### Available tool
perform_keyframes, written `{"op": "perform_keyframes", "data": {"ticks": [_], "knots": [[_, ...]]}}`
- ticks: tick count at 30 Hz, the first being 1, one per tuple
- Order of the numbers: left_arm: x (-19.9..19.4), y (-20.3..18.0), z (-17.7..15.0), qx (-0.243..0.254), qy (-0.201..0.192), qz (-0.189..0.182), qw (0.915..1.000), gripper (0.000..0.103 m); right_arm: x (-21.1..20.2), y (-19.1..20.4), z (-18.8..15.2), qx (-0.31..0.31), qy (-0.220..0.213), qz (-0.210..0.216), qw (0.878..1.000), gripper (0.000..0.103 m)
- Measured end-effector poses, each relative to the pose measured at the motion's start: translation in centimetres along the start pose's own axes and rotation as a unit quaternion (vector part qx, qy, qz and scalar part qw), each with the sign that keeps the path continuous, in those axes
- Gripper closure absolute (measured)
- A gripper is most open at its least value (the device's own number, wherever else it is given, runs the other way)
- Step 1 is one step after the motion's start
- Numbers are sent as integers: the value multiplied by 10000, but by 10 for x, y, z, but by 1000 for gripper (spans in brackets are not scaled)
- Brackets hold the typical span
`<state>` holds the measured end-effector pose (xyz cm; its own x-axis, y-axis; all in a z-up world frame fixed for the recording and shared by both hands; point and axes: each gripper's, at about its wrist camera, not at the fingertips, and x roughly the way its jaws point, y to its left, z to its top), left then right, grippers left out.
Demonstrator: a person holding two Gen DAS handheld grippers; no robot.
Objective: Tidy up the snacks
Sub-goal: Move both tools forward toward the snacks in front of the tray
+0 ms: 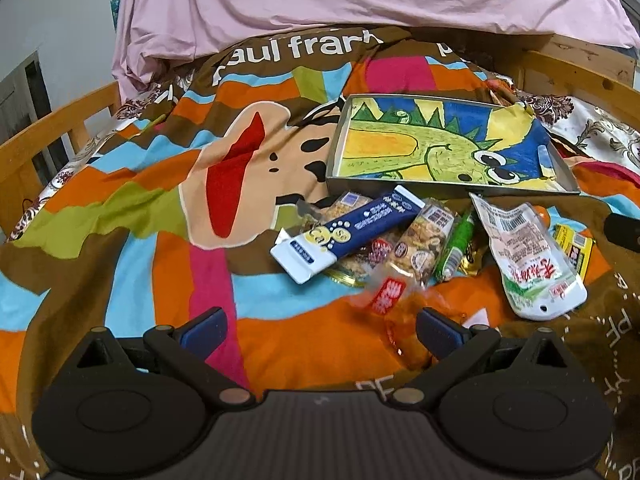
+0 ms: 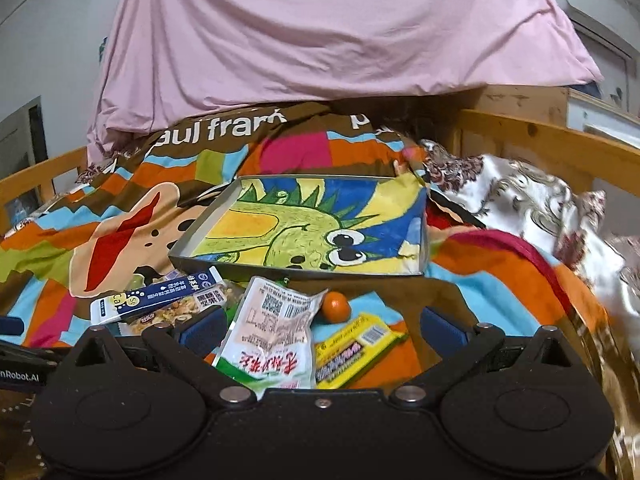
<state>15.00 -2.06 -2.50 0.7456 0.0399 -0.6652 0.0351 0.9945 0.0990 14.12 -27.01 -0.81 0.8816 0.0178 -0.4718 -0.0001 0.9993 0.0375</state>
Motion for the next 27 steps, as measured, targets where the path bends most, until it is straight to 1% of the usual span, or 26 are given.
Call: {"op": "perform_keyframes", "data": {"ticks": [10,15,19,21,23,27], "knots": [[17,-12,22,100,-60,58,9999,0,28,-1,10,-492,-84,259,9984,0],[26,-18,27,215,-75,78,9997,0,42,0,11,-836,-87,258,9961,0],[35,-24,31,291,-66,101,9995,0,53,0,12,-963,70,469,9942,0],[39,-26,32,322,-74,101,9994,0,56,1,11,-1058,142,441,9933,1],[43,-28,33,358,-75,78,9993,0,57,-1,8,-1025,208,431,9936,0],[52,-30,35,495,-79,-33,9987,0,57,-1,2,-983,455,580,9924,0]]}}
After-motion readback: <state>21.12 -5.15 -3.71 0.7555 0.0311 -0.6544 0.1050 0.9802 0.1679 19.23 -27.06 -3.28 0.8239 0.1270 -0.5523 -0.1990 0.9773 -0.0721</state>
